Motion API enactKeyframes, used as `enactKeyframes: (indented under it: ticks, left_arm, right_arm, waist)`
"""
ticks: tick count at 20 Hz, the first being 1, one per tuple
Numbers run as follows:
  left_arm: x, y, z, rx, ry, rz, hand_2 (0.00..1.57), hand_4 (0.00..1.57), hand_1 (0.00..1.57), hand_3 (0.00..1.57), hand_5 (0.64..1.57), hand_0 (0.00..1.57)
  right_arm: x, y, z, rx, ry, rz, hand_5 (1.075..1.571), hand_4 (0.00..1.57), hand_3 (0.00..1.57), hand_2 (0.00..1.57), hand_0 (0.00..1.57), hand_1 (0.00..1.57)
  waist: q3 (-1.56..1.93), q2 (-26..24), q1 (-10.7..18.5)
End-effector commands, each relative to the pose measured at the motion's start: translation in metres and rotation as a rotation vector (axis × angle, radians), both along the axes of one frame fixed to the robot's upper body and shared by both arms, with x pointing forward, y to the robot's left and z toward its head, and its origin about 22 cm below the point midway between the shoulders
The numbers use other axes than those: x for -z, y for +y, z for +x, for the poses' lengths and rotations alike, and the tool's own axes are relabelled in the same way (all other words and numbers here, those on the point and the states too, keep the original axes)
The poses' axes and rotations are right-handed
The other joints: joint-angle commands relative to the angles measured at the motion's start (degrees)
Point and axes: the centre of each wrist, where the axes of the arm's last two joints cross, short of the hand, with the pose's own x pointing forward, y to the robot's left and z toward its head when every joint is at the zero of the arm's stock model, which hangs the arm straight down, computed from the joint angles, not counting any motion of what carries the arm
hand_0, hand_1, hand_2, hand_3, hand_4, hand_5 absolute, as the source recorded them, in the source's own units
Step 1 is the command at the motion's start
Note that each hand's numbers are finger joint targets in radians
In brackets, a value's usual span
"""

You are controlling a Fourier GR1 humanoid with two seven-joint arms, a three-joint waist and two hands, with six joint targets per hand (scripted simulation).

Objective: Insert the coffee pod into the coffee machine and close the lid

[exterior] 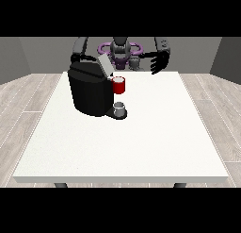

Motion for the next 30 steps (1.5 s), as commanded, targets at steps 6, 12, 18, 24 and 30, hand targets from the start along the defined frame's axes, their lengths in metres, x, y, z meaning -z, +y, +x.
enactKeyframes:
  ticks: [6, 12, 18, 24, 30]
  left_arm:
    - [0.082, 0.050, -0.100, -0.137, 0.252, -0.081, 0.00, 0.26, 0.00, 0.00, 1.571, 0.00]
    - [0.091, 0.066, -0.128, -0.124, 0.274, -0.096, 0.00, 0.34, 0.00, 0.00, 1.571, 0.00]
    - [0.070, 0.034, -0.104, -0.066, 0.065, -0.159, 0.00, 0.30, 0.00, 0.00, 1.571, 0.00]
    - [0.048, 0.034, -0.094, -0.014, -0.004, -0.179, 0.00, 0.18, 0.00, 0.00, 1.571, 0.00]
    - [0.042, 0.019, -0.096, 0.013, -0.064, -0.182, 0.00, 0.20, 0.00, 0.00, 1.571, 0.00]
  right_arm:
    - [-0.037, 0.067, -0.010, -0.130, -0.010, -0.034, 1.571, 0.27, 0.00, 0.00, 0.00, 0.00]
    - [-0.092, 0.070, 0.004, -0.123, -0.169, -0.104, 1.571, 0.20, 0.00, 0.00, 0.00, 0.00]
    - [-0.125, 0.090, 0.025, -0.055, -0.284, -0.143, 1.571, 0.44, 0.00, 0.00, 0.00, 0.00]
    - [-0.155, 0.100, 0.052, 0.007, -0.335, -0.171, 1.571, 0.27, 0.00, 0.00, 0.00, 0.00]
    - [-0.145, 0.121, 0.058, 0.039, -0.357, -0.273, 1.571, 0.23, 0.00, 0.00, 0.00, 0.00]
  waist:
    - [0.04, -15.57, -1.44]
    - [0.09, -14.12, 0.08]
    - [0.10, -2.50, 3.98]
    - [0.10, 2.51, 7.22]
    - [0.10, 5.76, 8.93]
